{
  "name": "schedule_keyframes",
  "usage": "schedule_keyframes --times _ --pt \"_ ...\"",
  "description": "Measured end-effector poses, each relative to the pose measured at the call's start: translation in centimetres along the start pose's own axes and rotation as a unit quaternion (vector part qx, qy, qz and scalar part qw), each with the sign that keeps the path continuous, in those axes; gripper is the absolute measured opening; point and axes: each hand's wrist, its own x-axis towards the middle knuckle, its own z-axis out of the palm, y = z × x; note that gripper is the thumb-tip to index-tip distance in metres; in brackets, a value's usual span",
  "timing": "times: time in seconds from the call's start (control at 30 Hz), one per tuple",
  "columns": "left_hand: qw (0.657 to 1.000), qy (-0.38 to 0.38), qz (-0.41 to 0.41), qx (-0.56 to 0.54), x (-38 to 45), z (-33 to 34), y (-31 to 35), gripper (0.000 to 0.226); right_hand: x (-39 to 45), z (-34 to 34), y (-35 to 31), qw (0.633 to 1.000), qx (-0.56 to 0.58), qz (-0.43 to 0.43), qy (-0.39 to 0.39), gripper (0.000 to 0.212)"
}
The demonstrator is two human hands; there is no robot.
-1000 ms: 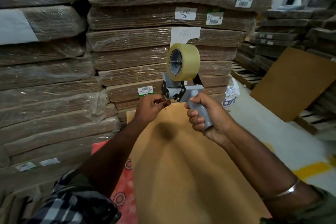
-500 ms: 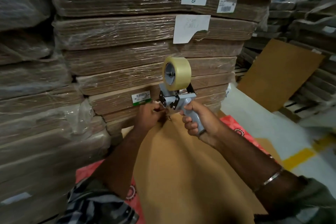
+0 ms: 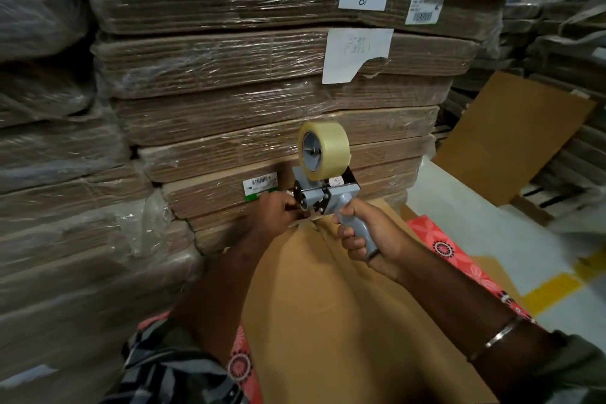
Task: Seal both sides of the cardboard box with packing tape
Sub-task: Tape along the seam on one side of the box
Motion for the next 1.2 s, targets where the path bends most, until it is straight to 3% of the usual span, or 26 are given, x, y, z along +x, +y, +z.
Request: schedule_keyframes --times 0.3,0.43,0.53,0.63,0.7,0.8,0.93,1.1,1.2 --pt "0.996 0.048 0.024 0.067 -0.1 0.4 -0.4 0.031 0.7 -0.2 -0.5 1.000 0.009 -0.006 0.002 0.015" --pt "0.996 -0.012 0.025 0.081 -0.1 0.3 -0.6 0.019 0.6 -0.4 0.4 1.000 -0.026 -0.001 0.006 0.014" --pt "0.995 -0.094 0.014 -0.020 0.1 -0.1 -0.9 0.007 0.6 -0.7 1.2 1.000 -0.016 0.021 0.015 0.016" --pt "0.977 -0.176 -0.013 -0.121 0.5 -1.2 -1.1 0.014 0.6 -0.7 1.5 0.999 0.029 0.038 -0.006 0.014" --pt "0.973 -0.200 -0.009 -0.115 0.7 -1.7 -1.3 0.021 0.7 -0.6 1.6 0.998 0.039 0.042 -0.014 0.014" --pt "0.983 -0.160 0.049 -0.069 0.9 -1.7 -2.2 0.005 0.7 -0.4 1.3 0.999 0.028 0.040 -0.014 0.014" --pt "0.991 -0.093 0.086 -0.045 0.6 -1.7 -2.6 0.019 1.1 -0.4 0.7 0.996 0.066 0.038 -0.039 0.017" --pt "0.992 -0.089 0.089 0.005 0.6 -1.3 -2.7 0.031 1.2 -0.5 0.1 0.996 0.076 0.032 -0.034 0.016" --pt "0.987 -0.091 0.113 0.068 0.9 -1.6 -2.1 0.020 1.3 -0.7 0.1 0.996 0.068 0.042 -0.036 0.016"
